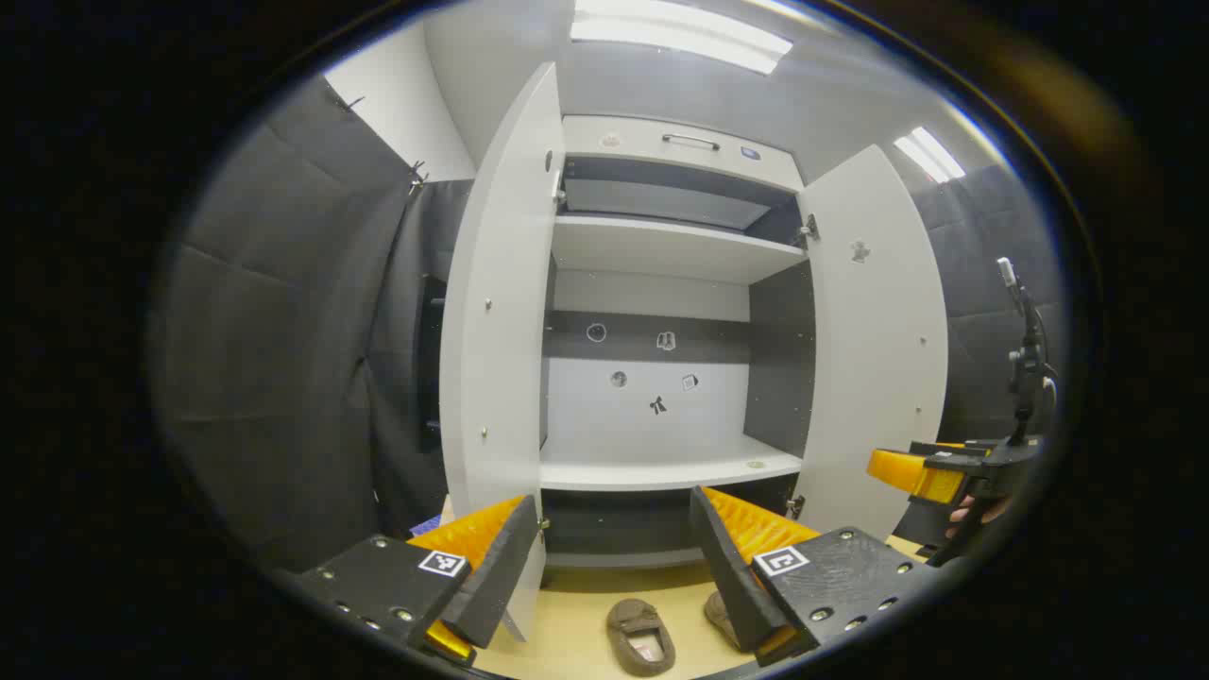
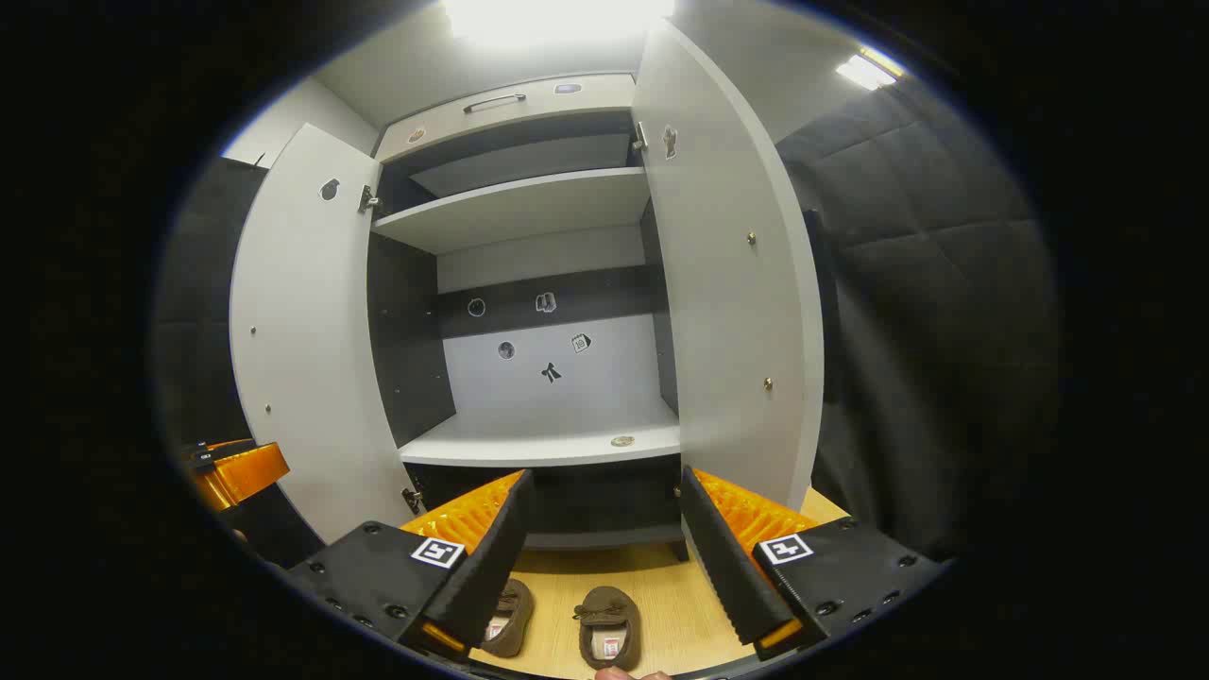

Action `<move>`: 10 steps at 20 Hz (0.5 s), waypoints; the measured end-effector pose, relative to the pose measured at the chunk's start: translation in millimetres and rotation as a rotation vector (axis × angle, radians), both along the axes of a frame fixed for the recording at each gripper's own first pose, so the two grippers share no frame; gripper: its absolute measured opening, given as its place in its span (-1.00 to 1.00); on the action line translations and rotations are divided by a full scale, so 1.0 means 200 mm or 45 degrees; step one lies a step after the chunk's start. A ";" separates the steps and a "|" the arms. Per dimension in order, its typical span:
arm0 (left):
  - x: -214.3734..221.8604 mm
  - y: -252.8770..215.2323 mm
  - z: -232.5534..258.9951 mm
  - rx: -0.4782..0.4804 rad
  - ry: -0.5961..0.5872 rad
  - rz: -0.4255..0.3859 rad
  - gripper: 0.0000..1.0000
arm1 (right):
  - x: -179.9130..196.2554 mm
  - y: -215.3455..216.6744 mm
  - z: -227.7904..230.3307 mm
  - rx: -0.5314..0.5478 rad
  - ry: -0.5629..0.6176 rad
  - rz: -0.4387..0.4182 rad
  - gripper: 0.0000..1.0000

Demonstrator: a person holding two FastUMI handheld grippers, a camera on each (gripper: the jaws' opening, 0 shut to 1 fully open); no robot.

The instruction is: Grab one shoe with the right hand and put it into the shoe cabinet, grab the other shoe with the left hand and put it into the shoe cabinet; then close the right door with the right hand and the left door with the left hand.

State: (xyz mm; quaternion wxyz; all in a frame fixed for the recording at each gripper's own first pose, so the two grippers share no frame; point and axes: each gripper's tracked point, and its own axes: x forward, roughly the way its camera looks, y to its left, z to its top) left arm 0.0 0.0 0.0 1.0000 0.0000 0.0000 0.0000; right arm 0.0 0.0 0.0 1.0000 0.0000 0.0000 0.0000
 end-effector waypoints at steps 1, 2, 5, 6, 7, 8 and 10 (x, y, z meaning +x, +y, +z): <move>0.00 0.00 -0.01 -0.005 0.002 0.004 0.97 | 0.00 0.00 -0.01 0.002 0.007 -0.001 0.95; 0.00 0.01 -0.01 -0.009 0.006 0.008 0.97 | 0.01 0.00 -0.01 0.003 0.012 -0.003 0.94; 0.00 0.02 -0.04 -0.020 0.019 0.010 0.97 | 0.02 -0.01 -0.03 0.004 0.028 -0.014 0.94; 0.00 0.02 -0.05 -0.022 0.024 0.011 0.97 | 0.02 -0.02 -0.03 0.003 0.031 -0.020 0.94; -0.01 0.02 -0.05 -0.024 0.030 0.013 0.97 | 0.02 -0.02 -0.04 -0.002 0.033 -0.030 0.94; -0.01 0.02 -0.06 -0.027 0.037 0.015 0.97 | 0.03 -0.03 -0.05 -0.007 0.042 -0.039 0.94; -0.01 0.02 -0.07 -0.035 0.048 0.012 0.97 | 0.03 -0.04 -0.07 -0.003 0.064 -0.038 0.94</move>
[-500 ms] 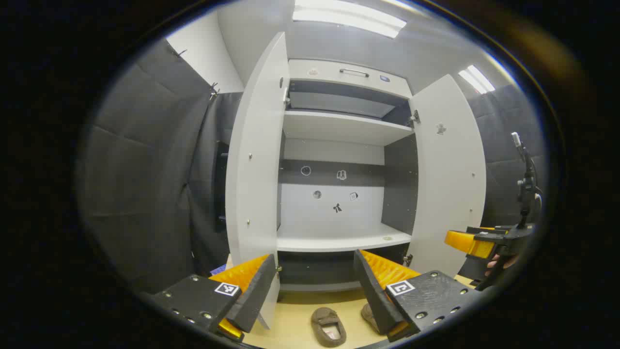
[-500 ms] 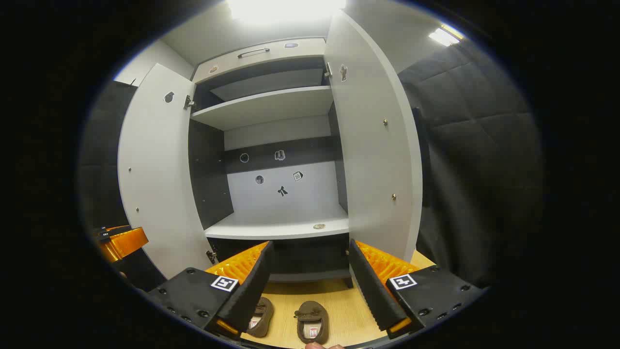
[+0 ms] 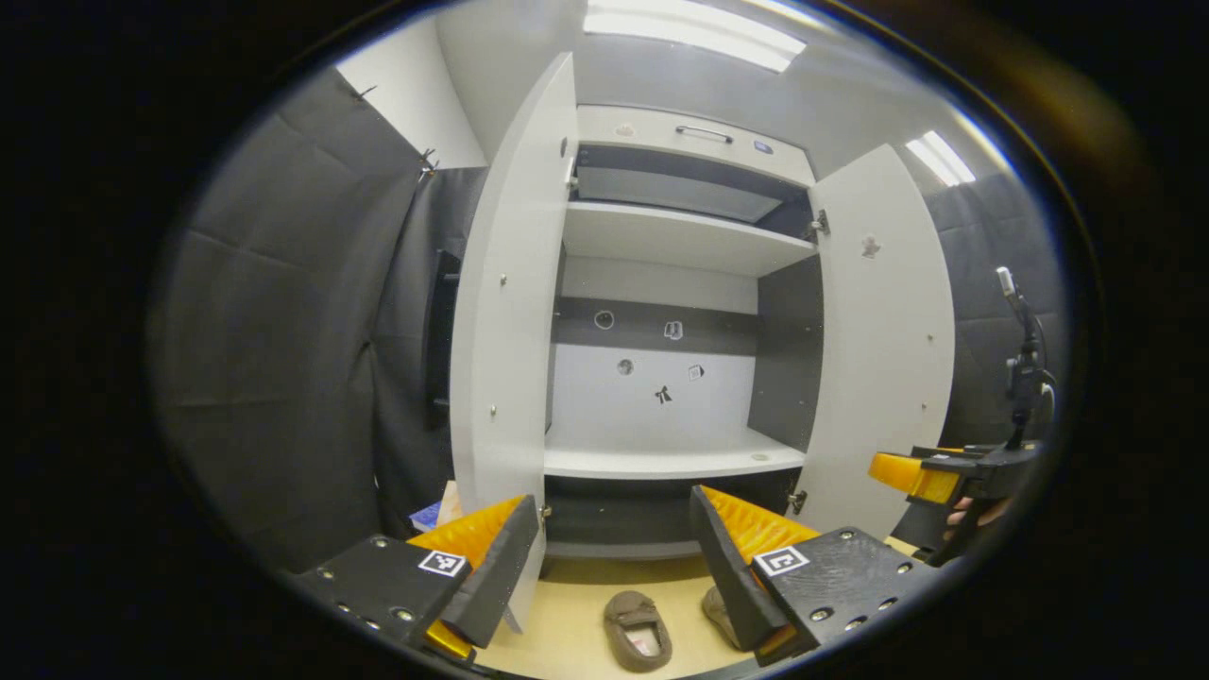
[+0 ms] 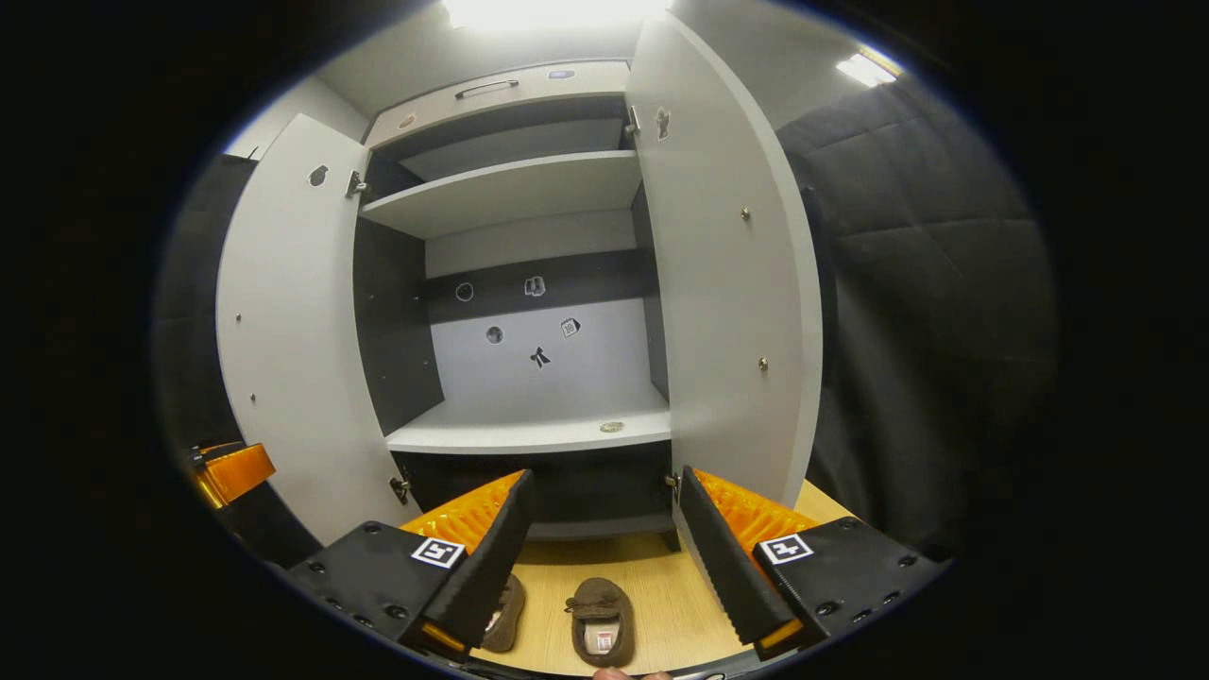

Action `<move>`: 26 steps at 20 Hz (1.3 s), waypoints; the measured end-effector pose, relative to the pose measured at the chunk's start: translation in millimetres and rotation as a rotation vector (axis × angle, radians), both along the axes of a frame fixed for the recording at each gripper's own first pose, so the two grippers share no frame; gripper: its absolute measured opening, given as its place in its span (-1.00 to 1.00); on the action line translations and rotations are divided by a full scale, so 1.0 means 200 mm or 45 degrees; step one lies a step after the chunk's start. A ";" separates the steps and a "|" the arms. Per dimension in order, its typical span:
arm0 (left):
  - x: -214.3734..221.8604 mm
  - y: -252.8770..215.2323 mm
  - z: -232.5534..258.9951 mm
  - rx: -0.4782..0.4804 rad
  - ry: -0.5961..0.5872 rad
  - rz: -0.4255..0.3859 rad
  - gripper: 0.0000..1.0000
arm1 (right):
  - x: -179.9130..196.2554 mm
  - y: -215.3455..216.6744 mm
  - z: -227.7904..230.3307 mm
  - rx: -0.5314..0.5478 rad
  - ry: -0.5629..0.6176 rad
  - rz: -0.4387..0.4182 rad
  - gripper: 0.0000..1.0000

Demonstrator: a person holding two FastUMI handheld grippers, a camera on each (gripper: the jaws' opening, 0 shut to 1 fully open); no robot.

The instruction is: Grab one shoe with the right hand and put it into the shoe cabinet, grab the other shoe with the left hand and put it into the shoe cabinet; then close the right door with the right hand and the left door with the left hand.

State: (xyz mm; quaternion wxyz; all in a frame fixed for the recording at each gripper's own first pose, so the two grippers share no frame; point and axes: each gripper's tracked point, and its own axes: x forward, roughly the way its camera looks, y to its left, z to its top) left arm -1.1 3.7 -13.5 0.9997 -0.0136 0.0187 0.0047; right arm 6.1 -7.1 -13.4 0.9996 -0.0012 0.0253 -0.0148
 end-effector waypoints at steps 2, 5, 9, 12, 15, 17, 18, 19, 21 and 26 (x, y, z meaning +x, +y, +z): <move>-0.01 -0.01 -0.01 -0.003 0.004 0.000 0.97 | 0.01 0.00 -0.03 0.004 0.028 0.001 0.94; -0.01 -0.02 -0.01 0.009 0.009 -0.004 0.97 | 0.02 0.00 -0.07 0.003 0.075 0.013 0.94; -0.02 -0.03 -0.03 0.026 0.012 -0.009 0.97 | 0.03 0.01 -0.13 -0.008 0.133 0.038 0.95; -0.02 -0.03 -0.05 0.024 0.030 -0.005 0.97 | 0.08 0.04 -0.14 -0.003 0.173 0.079 0.95; -0.03 -0.02 -0.07 0.029 0.043 0.001 0.97 | 0.13 0.09 -0.14 0.028 0.191 0.127 0.95; -0.05 -0.01 -0.08 0.032 0.049 0.007 0.97 | 0.16 0.11 -0.21 0.036 0.231 0.154 0.95; -0.05 -0.01 -0.09 0.029 0.057 0.007 0.77 | 0.19 0.13 -0.26 0.032 0.263 0.163 0.95; -0.06 -0.01 -0.11 0.027 0.067 0.007 0.77 | 0.21 0.15 -0.34 0.010 0.316 0.183 0.95; -0.06 -0.01 -0.13 0.031 0.083 0.007 0.87 | 0.25 0.19 -0.53 -0.024 0.417 0.213 0.95; -0.07 -0.02 -0.19 0.058 0.115 -0.009 0.97 | 0.24 0.28 -1.01 -0.003 0.662 0.302 0.95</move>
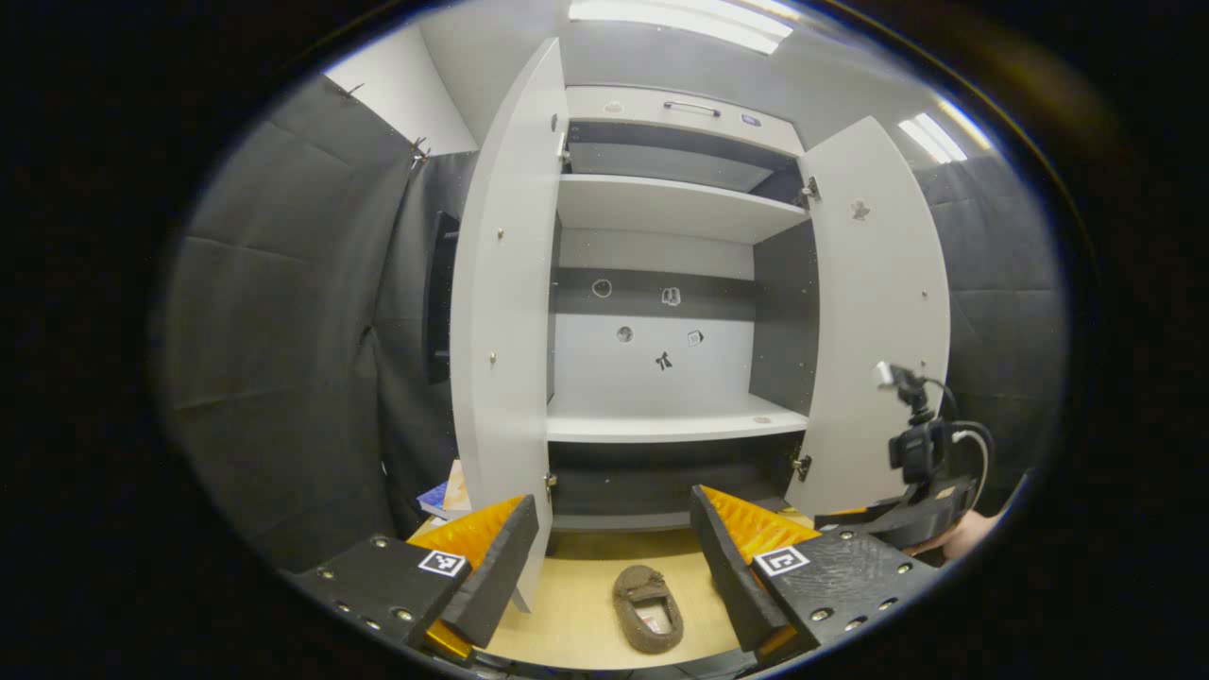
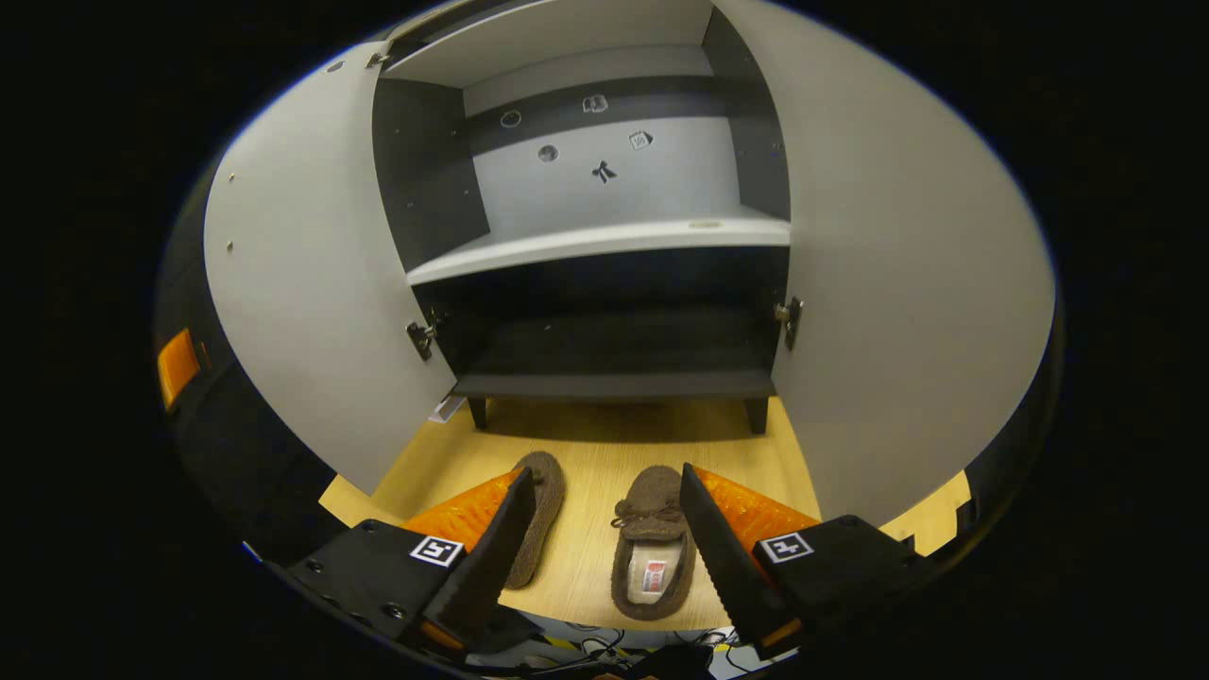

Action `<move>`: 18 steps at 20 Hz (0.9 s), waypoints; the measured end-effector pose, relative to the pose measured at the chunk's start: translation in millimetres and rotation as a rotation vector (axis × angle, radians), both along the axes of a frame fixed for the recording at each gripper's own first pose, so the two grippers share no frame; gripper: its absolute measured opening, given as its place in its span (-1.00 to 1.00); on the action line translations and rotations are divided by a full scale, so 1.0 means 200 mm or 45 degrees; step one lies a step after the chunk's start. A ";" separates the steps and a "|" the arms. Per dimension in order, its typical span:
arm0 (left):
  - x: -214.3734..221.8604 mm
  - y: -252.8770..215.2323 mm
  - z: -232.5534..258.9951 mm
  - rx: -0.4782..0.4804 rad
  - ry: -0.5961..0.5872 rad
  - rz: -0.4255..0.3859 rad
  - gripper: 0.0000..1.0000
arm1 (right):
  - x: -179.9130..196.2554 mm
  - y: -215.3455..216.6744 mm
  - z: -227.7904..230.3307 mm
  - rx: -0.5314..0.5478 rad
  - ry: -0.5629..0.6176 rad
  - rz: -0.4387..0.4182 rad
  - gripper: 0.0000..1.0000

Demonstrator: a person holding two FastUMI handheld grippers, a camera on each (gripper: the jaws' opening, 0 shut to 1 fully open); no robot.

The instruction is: Grab one shoe with the right hand and put it into the shoe cabinet, grab the other shoe with the left hand and put it into the shoe cabinet; then close the right door with the right hand and the left door with the left hand.

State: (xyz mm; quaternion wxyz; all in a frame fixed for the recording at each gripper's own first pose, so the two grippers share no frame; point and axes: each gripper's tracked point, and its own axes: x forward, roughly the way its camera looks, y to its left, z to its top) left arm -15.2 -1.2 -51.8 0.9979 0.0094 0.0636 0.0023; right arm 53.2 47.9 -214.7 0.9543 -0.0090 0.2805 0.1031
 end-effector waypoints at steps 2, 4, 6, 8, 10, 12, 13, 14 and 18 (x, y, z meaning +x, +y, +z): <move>-0.01 -0.02 -0.03 0.016 0.023 -0.013 0.88 | -0.01 0.04 -0.15 0.036 0.082 0.007 0.96; -0.01 -0.05 -0.05 0.025 0.031 -0.039 0.87 | -0.02 0.04 -0.29 0.042 0.168 -0.007 0.96; -0.02 -0.08 -0.06 0.010 0.038 -0.067 0.88 | -0.03 0.05 -0.42 0.026 0.237 -0.008 0.96; -0.03 -0.10 -0.08 -0.009 0.051 -0.080 0.88 | -0.03 0.05 -0.54 -0.016 0.300 0.002 0.96; -0.04 -0.09 -0.10 -0.024 0.065 -0.079 0.87 | -0.04 0.04 -0.67 -0.036 0.390 -0.025 0.96; -0.05 -0.07 -0.12 -0.035 0.078 -0.068 0.97 | -0.01 0.06 -0.76 -0.038 0.447 -0.046 0.96; -0.06 -0.05 -0.13 -0.041 0.083 -0.060 0.97 | 0.02 0.04 -0.80 -0.067 0.453 -0.054 0.96; -0.06 -0.04 -0.13 -0.050 0.086 -0.053 0.97 | 0.05 0.04 -0.84 -0.091 0.463 -0.058 0.96; -0.07 -0.03 -0.14 -0.074 0.101 -0.043 0.97 | 0.20 0.06 -0.86 -0.166 0.389 -0.053 0.86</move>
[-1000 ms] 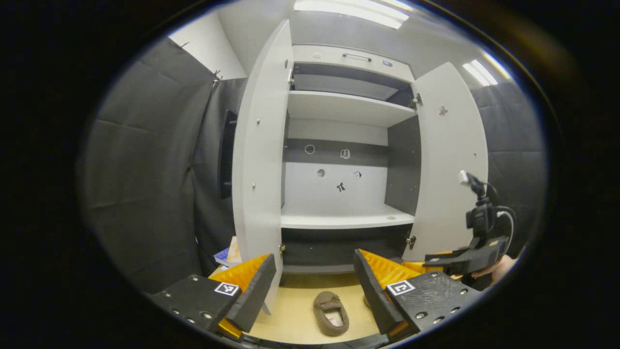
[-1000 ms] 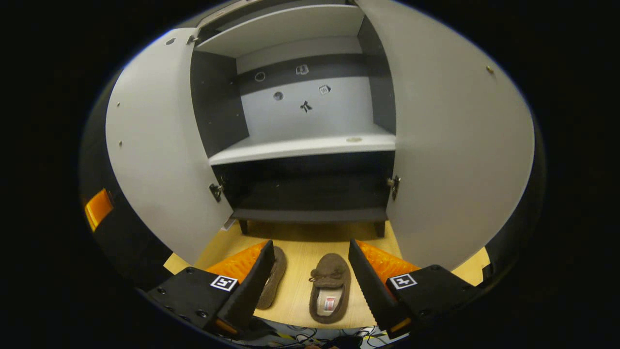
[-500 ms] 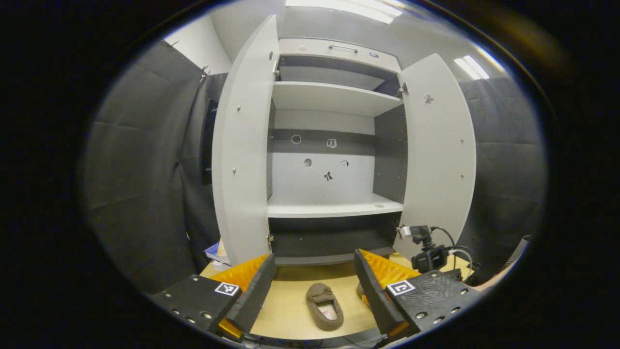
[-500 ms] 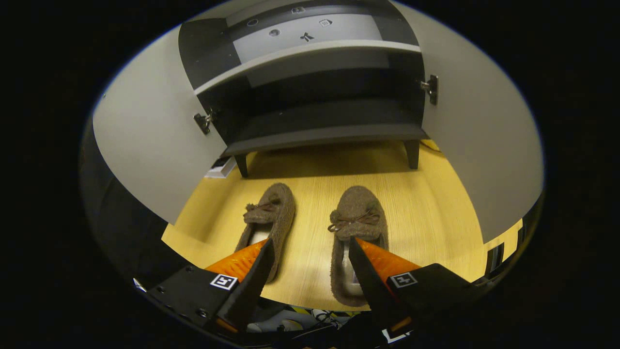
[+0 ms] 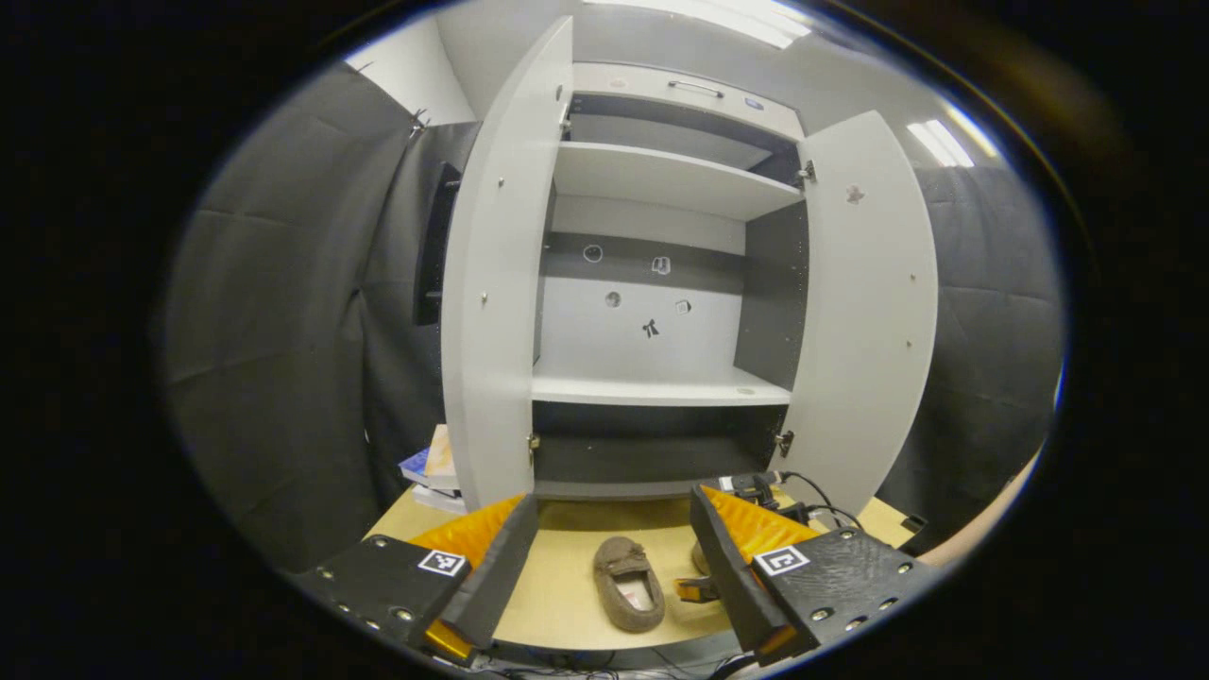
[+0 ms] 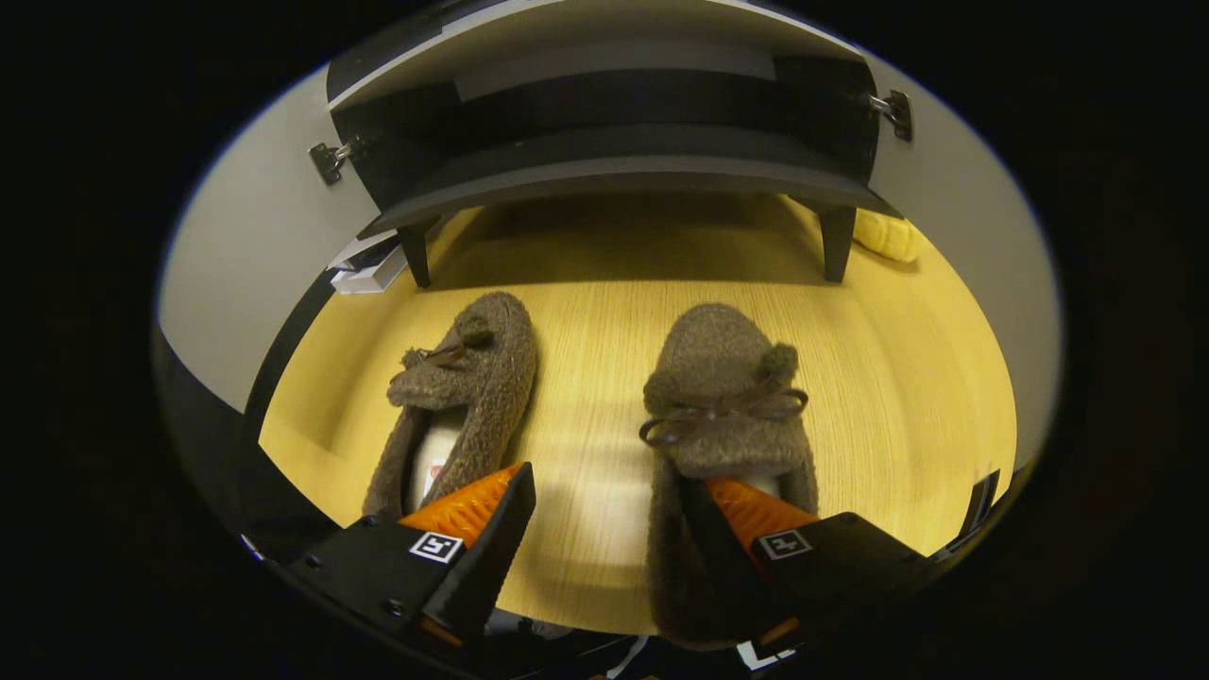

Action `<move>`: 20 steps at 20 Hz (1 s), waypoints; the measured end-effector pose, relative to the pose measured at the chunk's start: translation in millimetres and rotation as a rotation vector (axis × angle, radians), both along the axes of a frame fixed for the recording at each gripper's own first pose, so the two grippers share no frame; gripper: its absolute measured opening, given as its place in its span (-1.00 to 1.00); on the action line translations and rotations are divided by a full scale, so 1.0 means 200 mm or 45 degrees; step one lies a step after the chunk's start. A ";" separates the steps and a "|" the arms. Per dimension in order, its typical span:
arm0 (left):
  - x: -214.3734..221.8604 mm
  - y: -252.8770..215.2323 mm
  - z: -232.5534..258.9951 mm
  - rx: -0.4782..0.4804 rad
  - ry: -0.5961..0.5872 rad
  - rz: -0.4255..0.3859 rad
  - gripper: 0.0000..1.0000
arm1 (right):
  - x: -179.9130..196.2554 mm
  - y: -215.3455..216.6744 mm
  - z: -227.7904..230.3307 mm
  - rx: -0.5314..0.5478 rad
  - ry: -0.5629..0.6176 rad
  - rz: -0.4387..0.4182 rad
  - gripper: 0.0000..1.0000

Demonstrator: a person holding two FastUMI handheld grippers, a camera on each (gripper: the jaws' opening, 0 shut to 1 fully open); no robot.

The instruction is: Grab one shoe with the right hand and put it into the shoe cabinet, grab the other shoe with the left hand and put it into the shoe cabinet; then close the right door with the right hand and the left door with the left hand.

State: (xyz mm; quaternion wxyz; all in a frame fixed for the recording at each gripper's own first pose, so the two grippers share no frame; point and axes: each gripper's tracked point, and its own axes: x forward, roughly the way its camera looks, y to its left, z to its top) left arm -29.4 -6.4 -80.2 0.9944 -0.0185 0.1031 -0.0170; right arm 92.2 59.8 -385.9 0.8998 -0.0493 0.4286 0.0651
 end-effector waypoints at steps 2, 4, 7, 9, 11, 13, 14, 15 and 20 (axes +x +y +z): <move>0.00 -0.01 0.00 -0.019 0.003 -0.001 0.97 | 0.04 -0.03 -0.05 -0.054 0.014 -0.006 0.86; 0.00 -0.01 -0.01 -0.043 0.010 0.001 0.97 | 0.08 -0.07 -0.06 -0.094 -0.016 -0.048 0.91; -0.02 -0.02 -0.04 -0.085 0.023 0.013 0.84 | 0.09 -0.16 -0.06 -0.171 -0.021 -0.097 -0.09; -0.03 -0.03 -0.06 -0.116 0.037 0.013 0.82 | 0.09 -0.18 -0.06 -0.158 -0.001 -0.091 -0.56; -0.03 -0.03 -0.07 -0.119 0.046 0.020 0.79 | 0.09 -0.18 -0.05 -0.112 0.023 -0.100 -0.63; -0.03 -0.03 -0.05 -0.107 0.033 0.022 0.87 | 0.09 -0.18 -0.03 -0.034 0.031 -0.117 -0.81; -0.03 -0.03 -0.04 -0.104 0.025 0.022 0.87 | 0.08 -0.19 -0.04 -0.006 0.047 -0.113 -0.89; -0.03 -0.03 -0.04 -0.103 0.019 0.019 0.87 | 0.08 -0.19 -0.01 0.015 0.049 -0.116 -0.94; -0.05 -0.07 -0.03 -0.087 0.012 -0.008 0.88 | 0.04 -0.20 0.10 0.000 -0.059 -0.051 -0.95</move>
